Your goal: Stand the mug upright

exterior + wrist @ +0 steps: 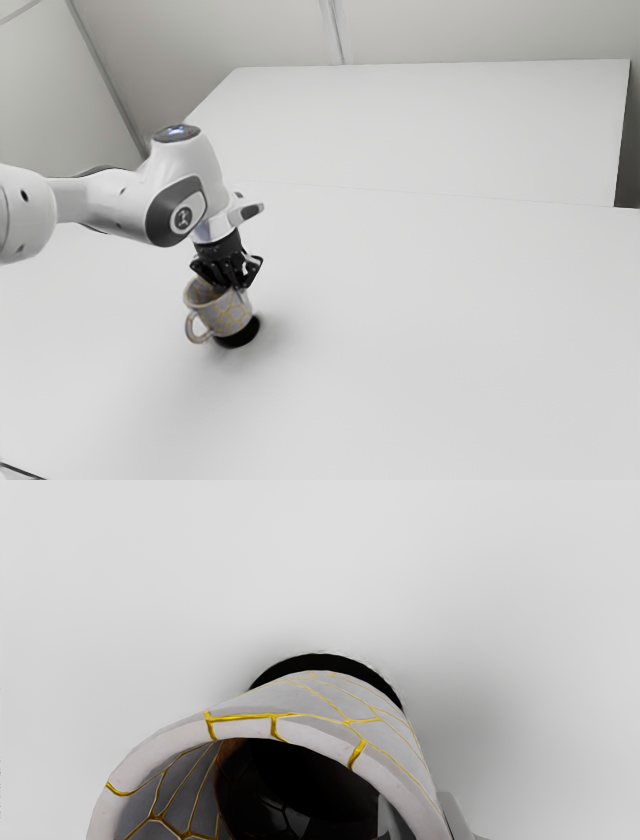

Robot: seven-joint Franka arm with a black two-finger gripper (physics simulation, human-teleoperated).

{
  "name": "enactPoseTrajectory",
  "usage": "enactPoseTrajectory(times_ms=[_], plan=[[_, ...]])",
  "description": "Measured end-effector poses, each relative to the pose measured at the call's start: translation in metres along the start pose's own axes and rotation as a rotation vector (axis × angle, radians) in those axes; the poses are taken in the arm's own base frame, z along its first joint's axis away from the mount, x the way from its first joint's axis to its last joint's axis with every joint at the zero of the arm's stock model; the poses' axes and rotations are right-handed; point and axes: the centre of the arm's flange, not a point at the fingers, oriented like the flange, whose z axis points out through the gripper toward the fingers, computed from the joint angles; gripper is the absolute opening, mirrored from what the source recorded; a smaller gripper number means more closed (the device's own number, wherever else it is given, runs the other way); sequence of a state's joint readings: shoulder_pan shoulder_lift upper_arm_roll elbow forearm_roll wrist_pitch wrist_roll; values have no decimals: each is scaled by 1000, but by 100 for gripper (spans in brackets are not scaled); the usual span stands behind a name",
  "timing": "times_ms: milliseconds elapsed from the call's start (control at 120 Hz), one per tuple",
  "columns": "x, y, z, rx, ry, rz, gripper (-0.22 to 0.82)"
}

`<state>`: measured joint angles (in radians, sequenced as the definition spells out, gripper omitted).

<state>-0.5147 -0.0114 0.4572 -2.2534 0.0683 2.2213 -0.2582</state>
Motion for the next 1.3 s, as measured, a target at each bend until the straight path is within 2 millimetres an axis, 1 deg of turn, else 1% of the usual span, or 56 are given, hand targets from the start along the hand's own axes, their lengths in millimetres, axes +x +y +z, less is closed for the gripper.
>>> enactPoseTrajectory(times_ms=[67, 225, 292, 392, 450, 558, 633, 717, 808, 933, 1050, 1167, 1300], plan=[[0, -1, 3, 11, -11, -31, -18], [2, -1, 21, 40, -42, -100, -18], [2, 4, 28, 52, -52, -115, -18], [1, 15, 34, 66, -60, -123, -18], [2, 17, 33, 65, -60, -133, -6], [4, 13, 34, 59, -67, -160, 18], [6, 13, 32, 55, -65, -171, 31], [9, 15, 27, 47, -55, -177, 40], [12, 18, 18, 31, -43, -182, 47], [16, 19, 2, 7, -22, -185, 53], [27, 16, -22, -7, 3, -180, 56], [42, 7, -54, -11, 37, -170, 58], [56, -18, -79, 16, 59, -160, 59]])
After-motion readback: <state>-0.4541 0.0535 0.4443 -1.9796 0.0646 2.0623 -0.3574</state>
